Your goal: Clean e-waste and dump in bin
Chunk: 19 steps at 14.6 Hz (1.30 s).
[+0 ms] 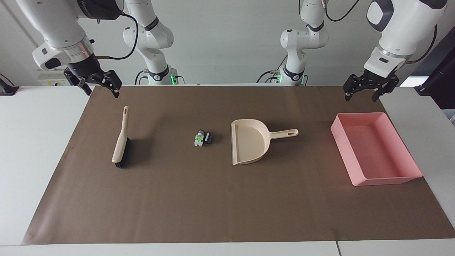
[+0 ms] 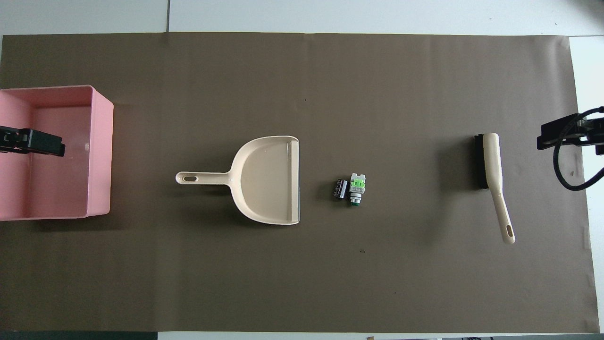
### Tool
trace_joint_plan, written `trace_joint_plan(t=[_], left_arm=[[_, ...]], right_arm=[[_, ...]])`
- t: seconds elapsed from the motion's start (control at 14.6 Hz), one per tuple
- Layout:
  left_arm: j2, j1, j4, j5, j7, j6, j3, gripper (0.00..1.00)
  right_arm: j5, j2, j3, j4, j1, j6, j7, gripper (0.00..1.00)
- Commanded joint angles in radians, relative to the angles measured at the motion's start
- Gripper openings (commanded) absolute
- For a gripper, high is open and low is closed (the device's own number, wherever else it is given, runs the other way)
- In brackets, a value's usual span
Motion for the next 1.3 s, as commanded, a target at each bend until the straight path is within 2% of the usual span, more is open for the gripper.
trace_joint_plan(t=[0.0, 0.48, 0.55, 0.68, 0.96, 1.09, 1.23], left_arm=[[-0.020, 0.007, -0.025, 0.009, 0.015, 0.005, -0.001, 0.99], [-0.011, 0.002, -0.002, 0.018, 0.001, -0.004, -0.002, 0.99], [-0.011, 0.001, -0.003, 0.018, 0.001, -0.012, -0.002, 0.99], [-0.011, -0.010, 0.000, 0.018, 0.014, -0.041, -0.007, 0.99], [-0.011, -0.044, -0.009, -0.004, 0.166, -0.023, -0.015, 0.98], [-0.005, -0.057, -0.020, -0.057, 0.310, -0.008, -0.016, 0.97], [0.006, -0.091, -0.037, -0.060, 0.492, -0.009, -0.015, 0.97]], right_arm=[[0.001, -0.009, 0.002, -0.005, -0.003, 0.004, 0.017, 1.00], [0.004, -0.015, 0.004, -0.021, -0.011, -0.001, 0.024, 1.00], [0.015, -0.035, 0.004, -0.060, -0.015, 0.007, 0.017, 1.00], [0.016, -0.064, 0.002, -0.138, -0.017, 0.097, 0.007, 1.00], [0.016, -0.197, -0.006, -0.479, -0.069, 0.335, -0.105, 1.00], [0.016, -0.202, -0.006, -0.562, -0.109, 0.392, -0.165, 1.00], [0.018, -0.178, -0.006, -0.622, -0.133, 0.436, -0.182, 1.00]])
